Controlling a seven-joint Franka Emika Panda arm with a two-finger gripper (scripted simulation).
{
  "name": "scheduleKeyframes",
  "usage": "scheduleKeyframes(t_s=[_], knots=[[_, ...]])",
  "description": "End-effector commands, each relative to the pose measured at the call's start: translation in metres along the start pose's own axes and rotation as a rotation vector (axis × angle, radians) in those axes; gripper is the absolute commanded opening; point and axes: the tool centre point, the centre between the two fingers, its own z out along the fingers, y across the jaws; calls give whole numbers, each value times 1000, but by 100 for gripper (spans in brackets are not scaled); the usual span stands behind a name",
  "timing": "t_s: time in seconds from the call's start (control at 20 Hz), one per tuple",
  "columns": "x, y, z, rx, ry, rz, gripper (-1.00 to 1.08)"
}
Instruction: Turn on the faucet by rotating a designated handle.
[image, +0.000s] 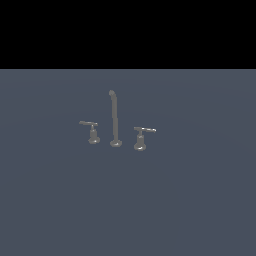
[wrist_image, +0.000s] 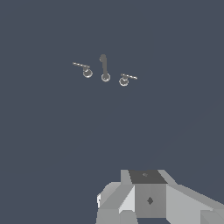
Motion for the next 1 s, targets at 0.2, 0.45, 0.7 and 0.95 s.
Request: scheduleKeyframes(t_s=[0.2,0.45,0.7,0.95], knots=[[1,-4,2,4,-9,-13,-100],[1,-14,6,10,-32,-51,-100],[2,-15,6,10,-33,-51,-100],[9,-18,9,31,-40,-29,-100]])
